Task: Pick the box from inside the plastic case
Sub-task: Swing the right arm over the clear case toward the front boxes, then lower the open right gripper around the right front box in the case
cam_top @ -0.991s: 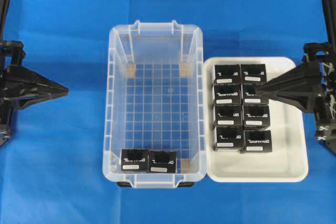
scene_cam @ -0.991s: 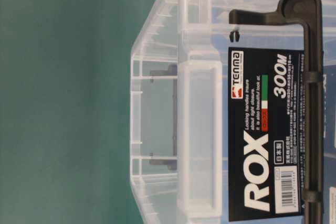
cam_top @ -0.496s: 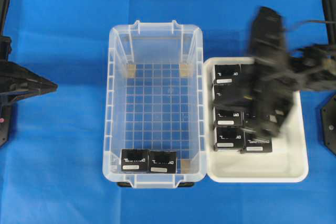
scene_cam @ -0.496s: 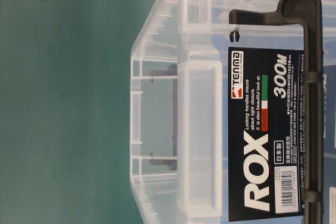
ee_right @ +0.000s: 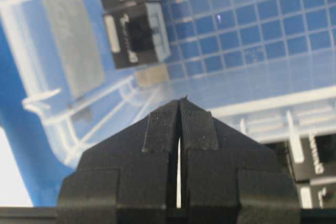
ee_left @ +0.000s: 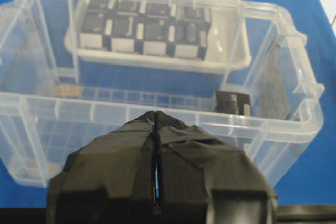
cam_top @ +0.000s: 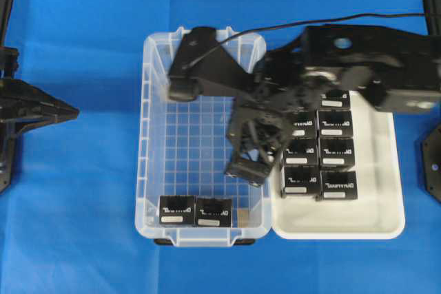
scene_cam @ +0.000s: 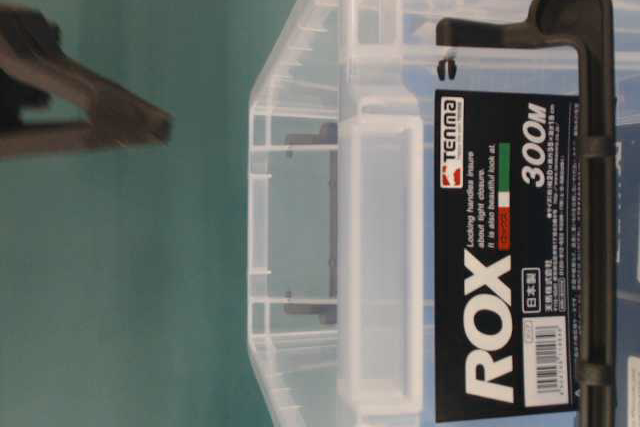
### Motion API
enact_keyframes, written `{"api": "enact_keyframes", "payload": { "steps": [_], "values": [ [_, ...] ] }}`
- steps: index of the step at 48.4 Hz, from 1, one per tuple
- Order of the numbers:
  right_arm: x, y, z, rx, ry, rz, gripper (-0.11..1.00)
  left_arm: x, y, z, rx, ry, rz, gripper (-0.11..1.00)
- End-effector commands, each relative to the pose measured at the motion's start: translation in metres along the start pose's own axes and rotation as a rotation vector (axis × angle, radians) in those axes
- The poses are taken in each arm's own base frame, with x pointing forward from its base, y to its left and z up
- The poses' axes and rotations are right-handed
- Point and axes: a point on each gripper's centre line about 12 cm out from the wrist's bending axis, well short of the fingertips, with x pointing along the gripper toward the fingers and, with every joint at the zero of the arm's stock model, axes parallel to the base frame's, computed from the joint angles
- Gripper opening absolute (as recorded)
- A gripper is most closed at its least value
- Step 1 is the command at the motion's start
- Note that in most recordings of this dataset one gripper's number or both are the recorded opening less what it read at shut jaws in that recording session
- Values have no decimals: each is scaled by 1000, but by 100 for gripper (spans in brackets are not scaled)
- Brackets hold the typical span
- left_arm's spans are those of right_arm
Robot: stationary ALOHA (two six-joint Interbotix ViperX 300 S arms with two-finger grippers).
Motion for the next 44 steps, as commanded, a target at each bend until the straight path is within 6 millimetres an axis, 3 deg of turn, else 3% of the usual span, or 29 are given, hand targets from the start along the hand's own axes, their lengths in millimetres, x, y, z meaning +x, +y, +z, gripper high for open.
{"api": "enact_keyframes", "payload": {
  "steps": [1, 11, 18, 44],
  "values": [
    [10, 3, 8, -17, 15, 35, 0, 0, 0, 7, -10, -12, 1, -6],
    [48, -7, 11, -18, 108, 145, 2, 0, -1, 5, -24, 3, -1, -6],
    [64, -11, 12, -45, 141, 185, 5, -2, -1, 7, -24, -6, -2, -6],
    [95, -11, -1, -234, 138, 203, 13, -4, -5, 6, -20, -2, -22, -6]
  ]
}}
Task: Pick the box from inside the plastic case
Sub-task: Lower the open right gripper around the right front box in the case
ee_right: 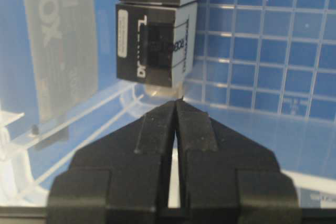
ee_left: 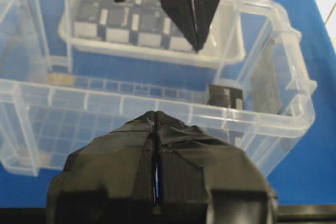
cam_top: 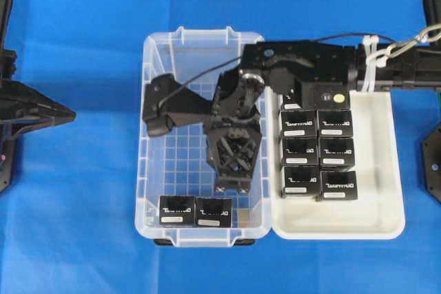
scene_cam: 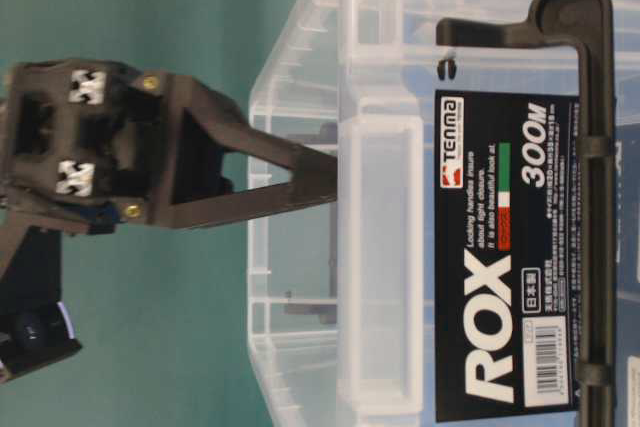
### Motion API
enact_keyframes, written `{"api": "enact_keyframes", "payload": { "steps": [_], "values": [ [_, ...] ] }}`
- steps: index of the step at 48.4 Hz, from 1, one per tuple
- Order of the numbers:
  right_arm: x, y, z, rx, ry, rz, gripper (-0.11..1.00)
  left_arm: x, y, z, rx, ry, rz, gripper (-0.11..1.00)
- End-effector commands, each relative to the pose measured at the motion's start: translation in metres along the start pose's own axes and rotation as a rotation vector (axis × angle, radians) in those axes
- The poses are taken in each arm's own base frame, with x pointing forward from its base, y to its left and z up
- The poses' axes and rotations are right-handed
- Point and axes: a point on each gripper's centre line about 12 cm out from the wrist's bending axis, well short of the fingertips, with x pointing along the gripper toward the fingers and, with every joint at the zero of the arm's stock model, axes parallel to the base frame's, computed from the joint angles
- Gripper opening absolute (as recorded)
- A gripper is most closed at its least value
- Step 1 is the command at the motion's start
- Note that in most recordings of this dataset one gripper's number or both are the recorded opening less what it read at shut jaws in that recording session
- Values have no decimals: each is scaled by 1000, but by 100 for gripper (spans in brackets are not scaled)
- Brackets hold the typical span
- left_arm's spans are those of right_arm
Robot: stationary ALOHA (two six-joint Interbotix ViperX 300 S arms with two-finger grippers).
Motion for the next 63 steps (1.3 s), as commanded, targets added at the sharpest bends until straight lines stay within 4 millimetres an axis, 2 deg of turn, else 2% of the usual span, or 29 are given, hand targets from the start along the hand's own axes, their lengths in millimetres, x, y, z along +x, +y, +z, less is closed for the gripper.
{"api": "enact_keyframes", "payload": {
  "steps": [1, 6, 10, 17, 22, 32, 38, 46, 63],
  "values": [
    [7, 3, -1, -25, 2, 8, 14, 0, -3, 8, 4, -18, -14, -6],
    [12, 4, -3, -57, 2, 7, 24, 0, -5, 7, 5, -14, -26, -6],
    [15, 2, -2, -63, -12, 3, 42, 0, -6, 7, 5, -14, -27, -6],
    [19, -2, 1, -61, -60, -20, 81, -1, -6, 8, 1, -18, -29, -6],
    [20, -3, 5, -57, -123, -42, 97, -1, -7, 8, -14, -19, -34, -6],
    [19, -3, 12, 15, -220, -58, 98, -1, -9, 8, -35, -19, -43, -6],
    [24, 2, 6, 73, -164, -37, 98, -1, -9, 8, -32, -19, -43, -6],
    [29, -1, -4, 103, -85, 4, 98, -1, -9, 8, -32, -17, -43, -6],
    [62, -4, -1, 113, -88, 171, 98, -1, -8, 4, -31, 12, -38, -6]
  ]
}}
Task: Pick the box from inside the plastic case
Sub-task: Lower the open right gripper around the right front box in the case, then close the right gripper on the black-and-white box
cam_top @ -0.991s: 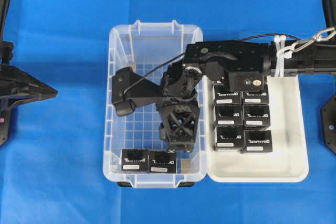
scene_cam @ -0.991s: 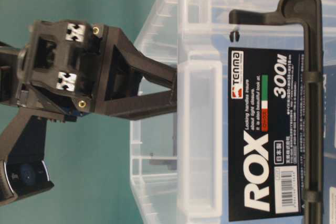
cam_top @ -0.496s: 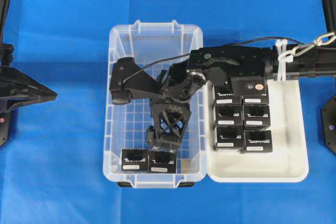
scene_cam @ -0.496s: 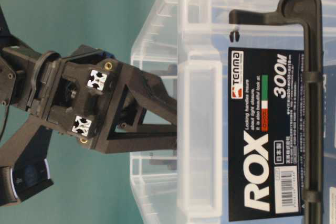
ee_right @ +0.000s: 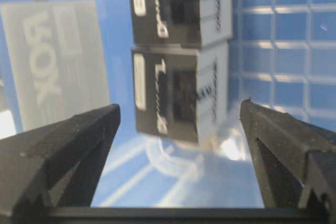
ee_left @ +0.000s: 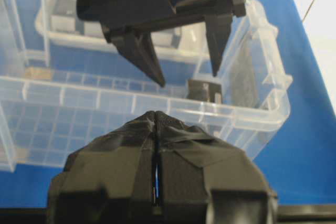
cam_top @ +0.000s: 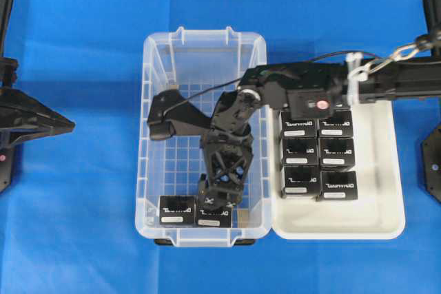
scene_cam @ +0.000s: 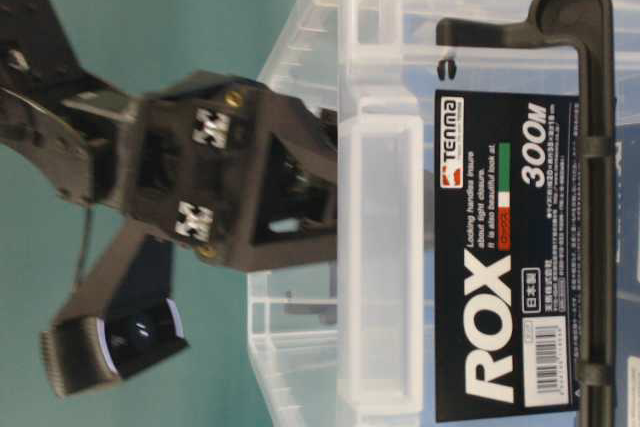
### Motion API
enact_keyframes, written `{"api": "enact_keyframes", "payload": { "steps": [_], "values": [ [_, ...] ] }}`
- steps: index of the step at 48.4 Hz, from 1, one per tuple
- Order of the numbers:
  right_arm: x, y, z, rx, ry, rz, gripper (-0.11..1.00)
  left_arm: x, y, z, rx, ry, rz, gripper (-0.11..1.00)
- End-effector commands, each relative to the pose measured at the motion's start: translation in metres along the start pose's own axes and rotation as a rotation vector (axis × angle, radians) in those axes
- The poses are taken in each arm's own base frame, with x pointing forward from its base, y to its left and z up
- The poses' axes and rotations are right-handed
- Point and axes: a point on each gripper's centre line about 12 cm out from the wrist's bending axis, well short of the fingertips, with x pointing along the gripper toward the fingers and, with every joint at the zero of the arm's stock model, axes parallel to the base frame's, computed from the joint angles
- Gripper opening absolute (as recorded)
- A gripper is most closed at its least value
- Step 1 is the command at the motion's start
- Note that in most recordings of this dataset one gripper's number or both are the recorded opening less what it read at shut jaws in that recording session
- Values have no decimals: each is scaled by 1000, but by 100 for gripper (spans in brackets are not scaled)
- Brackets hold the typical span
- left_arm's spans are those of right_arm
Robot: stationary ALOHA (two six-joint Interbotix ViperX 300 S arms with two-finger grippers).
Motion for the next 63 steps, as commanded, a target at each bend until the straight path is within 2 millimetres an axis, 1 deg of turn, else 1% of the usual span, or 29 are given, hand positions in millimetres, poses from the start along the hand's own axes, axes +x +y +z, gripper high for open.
{"api": "enact_keyframes", "payload": {
  "steps": [1, 8, 24, 30, 37, 48, 56, 63],
  "values": [
    [11, 1, 0, -3, 10, 20, 98, 0, -1, 7, 2, -7, -2, -6],
    [22, 0, -4, -4, 39, 26, 98, -1, -1, 6, 2, -1, -1, -6],
    [50, 7, -14, -18, 93, 28, 98, -1, -1, 5, 3, 1, 1, -6],
    [56, 9, -13, -22, 74, 18, 98, -1, -1, 5, 3, 1, 1, -6],
    [64, 6, -17, -10, 86, 12, 98, -1, -1, 5, 3, 1, 1, -6],
    [71, -1, -24, -3, 95, -12, 98, -1, -1, 4, 1, 4, 1, -6],
    [70, -5, -24, -31, 105, -42, 98, -1, -1, 4, 3, 4, 2, -6],
    [64, -16, -21, -59, 111, -88, 98, -1, -1, 4, 3, 4, 2, -6]
  ]
}}
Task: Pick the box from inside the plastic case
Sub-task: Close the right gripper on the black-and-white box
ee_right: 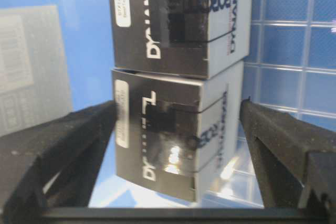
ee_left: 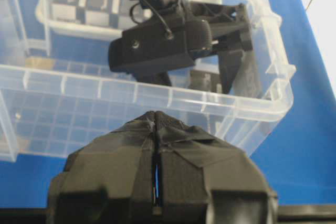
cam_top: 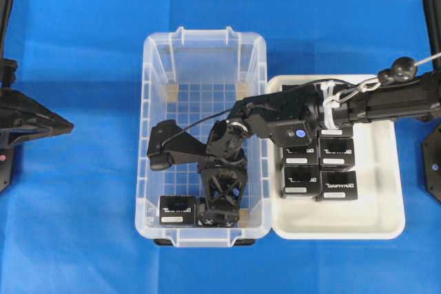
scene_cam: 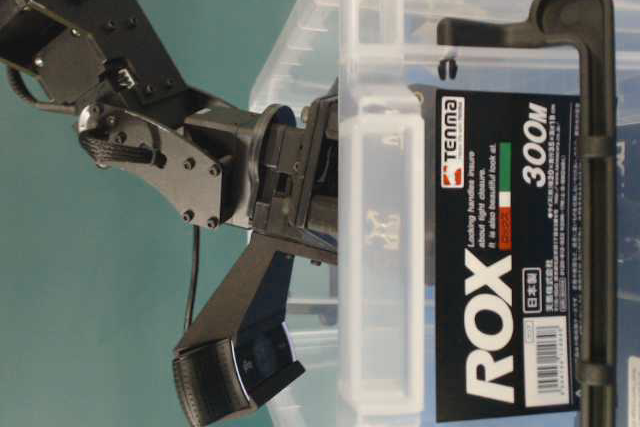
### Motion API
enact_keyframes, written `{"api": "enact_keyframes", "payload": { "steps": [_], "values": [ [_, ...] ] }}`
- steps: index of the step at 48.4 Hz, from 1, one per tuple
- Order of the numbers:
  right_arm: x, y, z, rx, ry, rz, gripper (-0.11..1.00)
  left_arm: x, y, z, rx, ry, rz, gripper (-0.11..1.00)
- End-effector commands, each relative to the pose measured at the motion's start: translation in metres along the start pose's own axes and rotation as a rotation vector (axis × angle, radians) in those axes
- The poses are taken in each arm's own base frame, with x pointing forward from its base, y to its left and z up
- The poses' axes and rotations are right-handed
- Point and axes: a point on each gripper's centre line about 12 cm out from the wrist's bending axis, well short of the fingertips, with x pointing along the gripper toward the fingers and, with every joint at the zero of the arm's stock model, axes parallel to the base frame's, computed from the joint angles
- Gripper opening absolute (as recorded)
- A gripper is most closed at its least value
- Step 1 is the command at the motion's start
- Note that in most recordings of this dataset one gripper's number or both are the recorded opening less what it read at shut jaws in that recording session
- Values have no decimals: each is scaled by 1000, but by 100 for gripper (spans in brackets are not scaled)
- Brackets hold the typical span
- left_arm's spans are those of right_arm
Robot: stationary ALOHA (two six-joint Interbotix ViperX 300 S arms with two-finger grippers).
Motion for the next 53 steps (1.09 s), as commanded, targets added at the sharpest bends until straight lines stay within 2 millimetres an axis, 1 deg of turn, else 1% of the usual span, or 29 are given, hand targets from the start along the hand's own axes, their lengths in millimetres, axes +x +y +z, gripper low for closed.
{"api": "enact_keyframes", "payload": {
  "steps": [1, 11, 15, 21, 31, 38, 45, 53],
  "values": [
    [10, -6, -5, -22, 41, -30, 98, 0, -1, 6, 3, -15, -2, -6],
    [-12, -29, 6, -19, 27, -85, 98, -1, 0, 6, 1, -17, 1, -6],
    [-18, -32, 8, -21, 25, -92, 98, -1, -1, 7, 4, -19, 1, -6],
    [-24, -29, 12, -27, 16, -91, 98, -1, 0, 7, 5, -21, 2, -6],
    [-22, -13, 10, -30, 35, -78, 98, -1, 0, 8, 6, -22, 3, -6],
    [-26, -4, 11, -28, 30, -68, 98, -1, 0, 7, 6, -21, 2, -6],
    [-23, -4, 9, -31, 28, -73, 98, -2, 0, 7, 6, -24, 1, -6],
    [-11, -10, 5, -26, 41, -87, 98, -1, 0, 7, 2, -21, 2, -6]
  ]
}}
